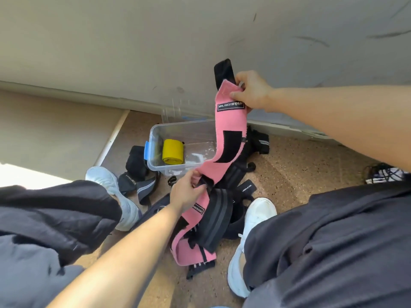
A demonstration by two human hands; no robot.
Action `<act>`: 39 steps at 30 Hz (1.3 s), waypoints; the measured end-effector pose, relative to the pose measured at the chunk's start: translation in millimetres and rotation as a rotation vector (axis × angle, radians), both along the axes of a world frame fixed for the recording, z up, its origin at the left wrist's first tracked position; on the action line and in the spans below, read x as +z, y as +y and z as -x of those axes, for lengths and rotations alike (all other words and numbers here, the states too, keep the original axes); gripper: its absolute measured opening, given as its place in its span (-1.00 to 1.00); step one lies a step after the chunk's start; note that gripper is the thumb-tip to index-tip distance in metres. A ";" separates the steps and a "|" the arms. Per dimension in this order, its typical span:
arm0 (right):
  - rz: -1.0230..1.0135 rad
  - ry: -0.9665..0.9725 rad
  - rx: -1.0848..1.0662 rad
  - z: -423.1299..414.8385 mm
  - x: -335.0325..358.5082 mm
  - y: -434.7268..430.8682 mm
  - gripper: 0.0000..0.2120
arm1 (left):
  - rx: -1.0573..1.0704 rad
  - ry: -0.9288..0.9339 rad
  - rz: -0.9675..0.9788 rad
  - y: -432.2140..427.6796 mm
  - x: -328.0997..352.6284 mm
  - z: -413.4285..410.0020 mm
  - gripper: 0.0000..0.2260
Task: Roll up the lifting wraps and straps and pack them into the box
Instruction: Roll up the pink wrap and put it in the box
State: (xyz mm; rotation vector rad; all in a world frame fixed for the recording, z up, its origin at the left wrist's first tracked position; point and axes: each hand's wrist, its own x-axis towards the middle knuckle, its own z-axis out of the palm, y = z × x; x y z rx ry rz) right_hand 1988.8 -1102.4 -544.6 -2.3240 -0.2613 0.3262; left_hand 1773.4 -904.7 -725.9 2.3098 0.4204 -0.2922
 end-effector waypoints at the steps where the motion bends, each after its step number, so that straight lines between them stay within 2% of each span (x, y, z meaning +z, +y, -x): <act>1: -0.003 -0.005 0.008 1.2 1.2 0.4 -0.90 | 0.009 -0.006 0.046 1.5 3.3 1.6 -0.74; 4: -0.026 -0.020 0.010 3.4 9.0 2.1 -0.87 | 0.061 -0.012 0.181 2.1 19.6 7.3 -0.83; 7: -0.050 -0.011 -0.003 6.2 15.4 0.6 -0.90 | 0.041 -0.060 0.193 1.8 34.5 12.0 -0.86; 11: -0.052 -0.007 -0.001 3.0 19.2 5.0 -0.76 | 0.040 -0.094 0.171 6.2 42.5 7.9 -0.96; 14: -0.117 -0.026 -0.041 -6.5 24.7 10.8 -0.80 | 0.073 -0.061 0.300 9.4 45.5 5.4 -0.89; 17: -0.175 -0.028 -0.101 -14.0 24.3 8.1 -0.74 | 0.120 -0.032 0.402 14.8 49.5 1.9 -0.86; 20: -0.233 0.037 -0.159 -18.2 13.3 0.7 -0.87 | 0.183 -0.031 0.491 23.1 53.7 -2.4 -0.82; 24: -0.181 0.078 -0.202 -20.7 5.8 -8.9 -0.80 | 0.235 0.036 0.669 28.1 61.4 -2.6 -0.77; 27: -0.195 0.059 -0.241 -21.2 13.7 -13.1 -0.85 | 0.278 0.084 0.796 35.8 70.5 -1.0 -0.77; 29: -0.221 0.082 -0.241 -22.2 19.2 -16.5 -0.83 | 0.311 0.071 0.796 40.6 75.2 -0.6 -0.82; 33: -0.335 0.301 -0.118 -16.1 25.7 -17.5 -0.91 | 0.240 -0.019 0.527 50.3 78.5 -5.8 -0.86; 35: -0.376 0.413 -0.040 -11.3 27.4 -12.6 -0.93 | 0.197 -0.052 0.482 49.6 90.1 -12.7 -0.85; 39: -0.464 0.568 0.018 -7.1 32.5 -3.8 -0.83 | 0.142 -0.157 0.444 51.1 121.5 -34.1 -0.82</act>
